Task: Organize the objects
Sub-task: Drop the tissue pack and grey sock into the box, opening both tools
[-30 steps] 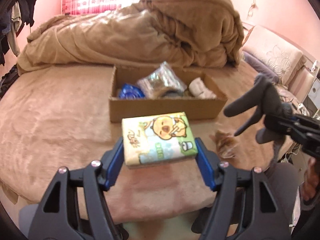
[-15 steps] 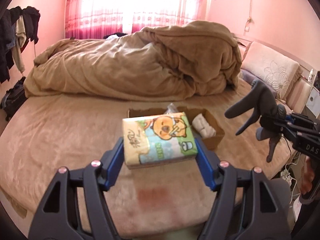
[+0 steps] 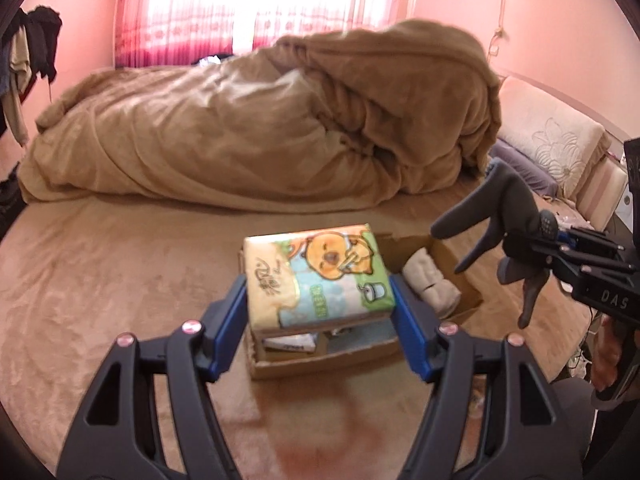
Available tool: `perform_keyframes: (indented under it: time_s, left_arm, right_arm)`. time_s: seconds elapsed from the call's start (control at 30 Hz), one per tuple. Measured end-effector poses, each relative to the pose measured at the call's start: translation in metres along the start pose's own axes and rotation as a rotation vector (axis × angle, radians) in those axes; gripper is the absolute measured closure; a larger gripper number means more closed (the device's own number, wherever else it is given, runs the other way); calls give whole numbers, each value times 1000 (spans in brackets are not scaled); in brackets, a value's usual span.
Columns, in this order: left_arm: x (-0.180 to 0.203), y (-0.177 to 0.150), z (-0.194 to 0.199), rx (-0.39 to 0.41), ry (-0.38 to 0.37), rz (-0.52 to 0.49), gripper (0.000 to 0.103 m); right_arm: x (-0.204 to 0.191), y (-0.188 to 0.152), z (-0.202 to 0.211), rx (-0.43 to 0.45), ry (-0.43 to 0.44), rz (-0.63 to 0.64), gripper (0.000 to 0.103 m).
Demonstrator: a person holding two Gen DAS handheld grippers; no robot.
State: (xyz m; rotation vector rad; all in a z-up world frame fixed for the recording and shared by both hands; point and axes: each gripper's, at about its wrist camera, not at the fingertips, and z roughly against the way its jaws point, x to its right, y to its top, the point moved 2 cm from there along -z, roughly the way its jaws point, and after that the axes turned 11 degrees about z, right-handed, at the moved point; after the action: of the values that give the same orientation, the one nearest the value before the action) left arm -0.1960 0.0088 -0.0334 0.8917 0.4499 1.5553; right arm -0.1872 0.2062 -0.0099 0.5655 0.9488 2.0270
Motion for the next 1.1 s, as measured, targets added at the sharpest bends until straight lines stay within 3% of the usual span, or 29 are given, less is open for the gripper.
perform_keyframes:
  time_s: [0.13, 0.33, 0.57, 0.67, 0.73, 0.77, 0.93, 1.1]
  left_arm:
    - [-6, -6, -33, -47, -7, 10, 35]
    - [-12, -20, -77, -125, 11, 11, 34]
    - [-9, -30, -89, -156, 11, -1, 32]
    - [-9, -30, -83, -152, 21, 9, 31]
    - [-6, -28, -73, -131, 32, 4, 24]
    - [-5, -28, -67, -116, 42, 1, 19]
    - [-4, -26, -33, -64, 47, 9, 19]
    - [0, -37, 7, -29, 35, 43, 19]
  right_arm:
    - [8, 1, -33, -34, -36, 9, 77]
    - [16, -11, -83, -116, -2, -12, 77]
    - [20, -32, -110, -166, -5, -47, 75]
    - [18, -36, -113, -185, -1, -45, 68]
    - [16, -36, -110, -183, -8, -39, 49]
    - [16, -36, -106, -174, -11, -39, 46]
    - [12, -30, -83, -141, -23, -39, 39]
    - [6, -31, -51, -109, -23, -42, 38]
